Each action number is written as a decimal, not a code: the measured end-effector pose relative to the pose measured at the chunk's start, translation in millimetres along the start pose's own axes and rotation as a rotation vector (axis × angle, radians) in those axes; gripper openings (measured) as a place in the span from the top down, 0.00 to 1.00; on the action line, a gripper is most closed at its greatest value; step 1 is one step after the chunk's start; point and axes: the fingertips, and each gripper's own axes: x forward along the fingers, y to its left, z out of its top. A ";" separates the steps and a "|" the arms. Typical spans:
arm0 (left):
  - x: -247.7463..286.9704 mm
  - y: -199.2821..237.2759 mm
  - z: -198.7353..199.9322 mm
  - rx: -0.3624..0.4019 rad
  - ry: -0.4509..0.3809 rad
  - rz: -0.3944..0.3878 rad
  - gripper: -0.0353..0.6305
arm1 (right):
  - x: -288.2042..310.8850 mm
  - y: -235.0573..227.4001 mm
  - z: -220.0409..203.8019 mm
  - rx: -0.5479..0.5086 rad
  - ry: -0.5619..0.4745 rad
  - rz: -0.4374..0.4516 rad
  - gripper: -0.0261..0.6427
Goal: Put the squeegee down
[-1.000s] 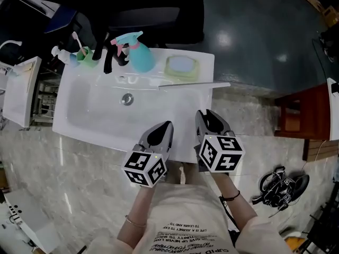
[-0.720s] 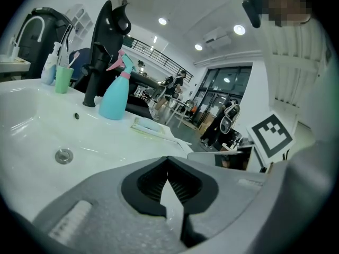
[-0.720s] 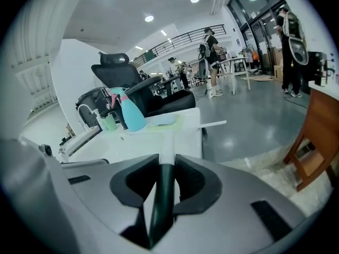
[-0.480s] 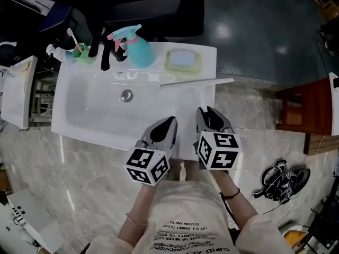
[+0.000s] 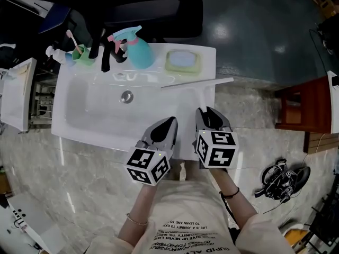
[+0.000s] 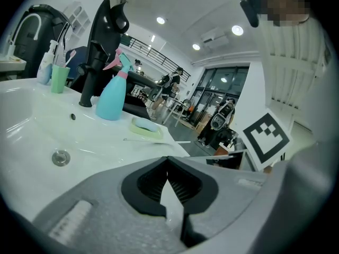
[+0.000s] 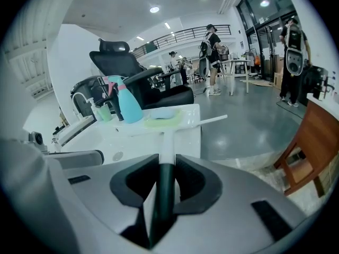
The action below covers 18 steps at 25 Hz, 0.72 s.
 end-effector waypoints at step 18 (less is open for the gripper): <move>-3.0 -12.2 12.7 0.038 -0.024 -0.038 0.91 | -14.5 4.2 9.7 0.057 -0.089 0.086 0.75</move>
